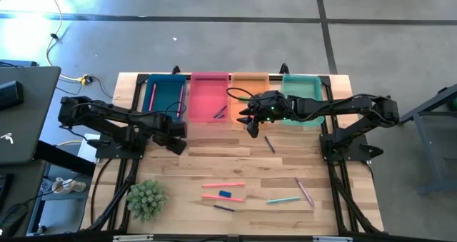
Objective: Sort crayons/erasers/pens/pencils in bins
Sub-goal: Put the pink eraser into the orange bin
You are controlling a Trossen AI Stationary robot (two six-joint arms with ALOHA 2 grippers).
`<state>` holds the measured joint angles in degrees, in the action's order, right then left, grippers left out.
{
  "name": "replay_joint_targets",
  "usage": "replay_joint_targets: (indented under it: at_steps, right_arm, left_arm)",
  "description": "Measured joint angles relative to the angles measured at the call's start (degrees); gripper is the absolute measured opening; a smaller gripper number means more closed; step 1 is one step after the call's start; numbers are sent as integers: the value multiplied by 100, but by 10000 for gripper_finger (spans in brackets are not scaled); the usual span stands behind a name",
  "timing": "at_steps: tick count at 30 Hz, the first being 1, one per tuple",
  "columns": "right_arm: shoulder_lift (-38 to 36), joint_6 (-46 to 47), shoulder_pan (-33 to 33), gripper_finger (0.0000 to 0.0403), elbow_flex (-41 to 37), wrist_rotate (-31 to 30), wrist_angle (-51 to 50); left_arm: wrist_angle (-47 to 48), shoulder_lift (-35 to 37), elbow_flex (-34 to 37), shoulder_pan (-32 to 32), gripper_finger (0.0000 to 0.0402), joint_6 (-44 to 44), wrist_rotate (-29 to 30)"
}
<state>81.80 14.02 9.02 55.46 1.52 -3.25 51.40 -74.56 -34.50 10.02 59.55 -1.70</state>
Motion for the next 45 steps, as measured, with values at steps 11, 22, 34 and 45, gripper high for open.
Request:
replay_joint_targets:
  at_steps: [11, 22, 34, 45]
  right_arm:
    - [0, 0, 0, 149, 0, 0, -42]
    - [0, -13, 1, 149, 0, 0, -42]
    - [0, -85, 2, 149, 0, 0, -39]
    - [-256, 94, 0, 149, 0, 0, -2]
  left_arm:
    - [-173, -440, 0, 0, 139, 179, 66]
    - [-312, -696, -15, 4, 136, -69, -23]
    - [-381, -702, -11, 2, 69, -514, -63]
    - [-463, -645, -138, 5, 66, -894, -307]
